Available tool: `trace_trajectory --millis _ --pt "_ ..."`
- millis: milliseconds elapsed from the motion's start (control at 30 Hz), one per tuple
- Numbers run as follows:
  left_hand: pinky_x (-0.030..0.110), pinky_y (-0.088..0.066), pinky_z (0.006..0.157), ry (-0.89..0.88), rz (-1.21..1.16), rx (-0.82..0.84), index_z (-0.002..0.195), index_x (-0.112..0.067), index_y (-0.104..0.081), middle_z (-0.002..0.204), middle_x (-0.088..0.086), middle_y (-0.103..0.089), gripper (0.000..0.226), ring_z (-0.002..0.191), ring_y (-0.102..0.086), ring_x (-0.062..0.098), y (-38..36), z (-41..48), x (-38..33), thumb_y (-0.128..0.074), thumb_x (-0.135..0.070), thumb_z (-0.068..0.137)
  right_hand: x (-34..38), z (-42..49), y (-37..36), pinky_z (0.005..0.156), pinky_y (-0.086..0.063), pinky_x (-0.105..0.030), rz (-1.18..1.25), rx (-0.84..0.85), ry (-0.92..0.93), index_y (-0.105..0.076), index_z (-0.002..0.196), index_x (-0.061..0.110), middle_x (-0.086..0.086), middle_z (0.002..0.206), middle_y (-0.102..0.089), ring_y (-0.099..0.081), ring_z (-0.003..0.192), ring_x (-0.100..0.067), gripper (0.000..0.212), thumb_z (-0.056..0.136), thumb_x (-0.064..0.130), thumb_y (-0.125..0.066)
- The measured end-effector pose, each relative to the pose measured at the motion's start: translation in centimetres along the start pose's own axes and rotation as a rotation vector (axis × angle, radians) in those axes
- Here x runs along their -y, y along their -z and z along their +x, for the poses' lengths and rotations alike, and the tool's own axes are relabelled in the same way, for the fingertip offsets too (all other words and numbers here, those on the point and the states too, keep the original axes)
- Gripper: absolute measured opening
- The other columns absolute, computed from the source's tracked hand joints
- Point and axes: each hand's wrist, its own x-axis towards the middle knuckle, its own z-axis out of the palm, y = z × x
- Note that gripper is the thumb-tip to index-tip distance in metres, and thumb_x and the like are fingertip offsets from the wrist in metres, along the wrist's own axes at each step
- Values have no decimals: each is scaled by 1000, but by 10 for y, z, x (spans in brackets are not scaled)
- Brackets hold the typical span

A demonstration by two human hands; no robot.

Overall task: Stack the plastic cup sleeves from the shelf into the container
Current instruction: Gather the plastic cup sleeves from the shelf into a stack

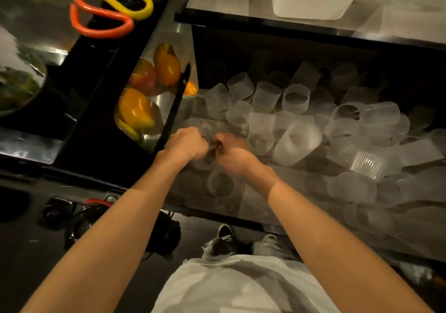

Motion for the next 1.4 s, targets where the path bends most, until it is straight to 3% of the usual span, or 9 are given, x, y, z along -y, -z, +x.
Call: trace_trajectory --millis 167,433,600,700,800,967,1067,1267,1400 --pt "45 -51 90 2 -34 57 132 -7 -55 131 21 -56 43 114 -58 40 -1 4 3 -48 -31 97 -3 3 5 83 -41 -25 8 47 -61 -60 130 17 -8 130 -64 -61 117 -28 31 102 18 -47" --pt "52 -52 95 23 -126 54 111 -13 -58 110 12 -57 26 105 -59 36 -6 7 11 -51 -30 93 -4 5 1 88 -49 -30 40 41 -82 -64 118 13 -8 119 -66 -61 108 -26 24 96 19 -55" --pt "48 -53 96 80 -189 59 119 -8 -62 118 16 -61 34 105 -60 35 -6 11 12 -51 -29 95 -9 10 -2 75 -49 -33 31 17 -130 -63 101 15 -5 101 -66 -61 93 -25 13 97 26 -57" --pt "47 -53 95 112 -230 51 126 -3 -60 123 18 -60 41 110 -60 37 -7 12 12 -51 -27 93 -7 15 -1 83 -54 -41 17 -22 -134 -60 99 15 -7 107 -63 -61 97 -29 13 97 27 -54" --pt "47 -54 97 123 -272 78 131 -3 -57 128 19 -59 46 113 -59 36 -6 13 13 -52 -25 91 -2 23 0 90 -49 -39 59 -7 -106 -58 111 15 -9 122 -58 -58 112 -30 15 99 20 -51" --pt "47 -51 101 156 -357 76 143 1 -47 137 21 -52 55 121 -55 36 -4 16 17 -51 -22 93 9 43 -2 119 -35 -38 121 149 -97 -24 161 16 -10 162 -34 -32 150 -29 71 96 11 -53" --pt "47 -52 100 147 -398 50 144 1 -42 137 22 -52 55 120 -55 36 -6 19 20 -52 -19 93 13 53 -5 121 -31 -34 154 210 -103 -16 163 17 -9 166 -28 -28 152 -27 76 97 10 -53" --pt "42 -53 94 100 -521 -40 135 -2 -44 129 19 -56 48 116 -57 35 -10 21 19 -56 -14 91 11 61 -11 115 -34 -28 313 156 -111 -28 160 14 -8 162 -36 -36 148 -25 66 100 11 -55" --pt "47 -52 102 97 -839 -50 125 -15 -52 124 10 -61 38 117 -58 28 -13 24 17 -55 -4 88 3 63 -13 110 -46 -34 338 155 -112 -33 157 16 -12 153 -47 -47 140 -26 66 97 14 -62"
